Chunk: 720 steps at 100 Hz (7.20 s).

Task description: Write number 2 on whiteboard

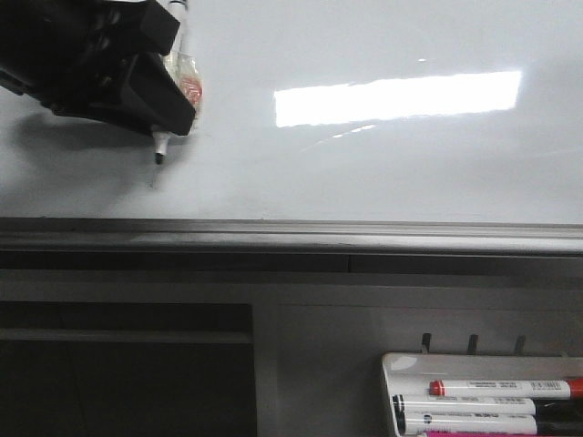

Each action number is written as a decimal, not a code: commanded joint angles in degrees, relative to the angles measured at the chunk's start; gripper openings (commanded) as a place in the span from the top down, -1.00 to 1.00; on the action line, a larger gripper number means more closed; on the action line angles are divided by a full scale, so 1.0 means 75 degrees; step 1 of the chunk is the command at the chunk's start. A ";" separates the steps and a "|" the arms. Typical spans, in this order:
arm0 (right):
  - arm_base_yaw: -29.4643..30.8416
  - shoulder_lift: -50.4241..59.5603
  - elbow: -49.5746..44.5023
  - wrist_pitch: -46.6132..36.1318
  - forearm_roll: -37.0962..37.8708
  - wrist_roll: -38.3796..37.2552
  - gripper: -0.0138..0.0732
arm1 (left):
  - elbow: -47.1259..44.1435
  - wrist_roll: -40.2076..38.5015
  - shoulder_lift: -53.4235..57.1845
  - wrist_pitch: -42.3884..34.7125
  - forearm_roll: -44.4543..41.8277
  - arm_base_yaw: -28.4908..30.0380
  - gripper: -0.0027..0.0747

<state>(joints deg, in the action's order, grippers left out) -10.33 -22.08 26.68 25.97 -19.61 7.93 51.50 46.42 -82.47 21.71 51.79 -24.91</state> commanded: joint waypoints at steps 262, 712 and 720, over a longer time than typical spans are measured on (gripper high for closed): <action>-0.3197 -0.6364 0.4149 -0.2690 -0.3335 0.6881 0.85 | -0.0712 -0.2433 0.8203 0.1689 -0.5037 -0.0931 0.95; -0.2343 -0.3673 0.3881 0.3368 -0.6162 0.9138 0.82 | 0.1661 0.1763 0.2132 0.3816 0.0512 -0.2250 0.90; -0.2343 -0.3673 0.3881 0.3368 -0.6157 0.9138 0.82 | 0.1661 0.1763 0.2132 0.3831 0.0512 -0.2250 0.98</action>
<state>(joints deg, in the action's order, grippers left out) -27.74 -50.01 53.85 51.00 -61.71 75.92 62.09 61.43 -67.04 55.00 52.14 -41.78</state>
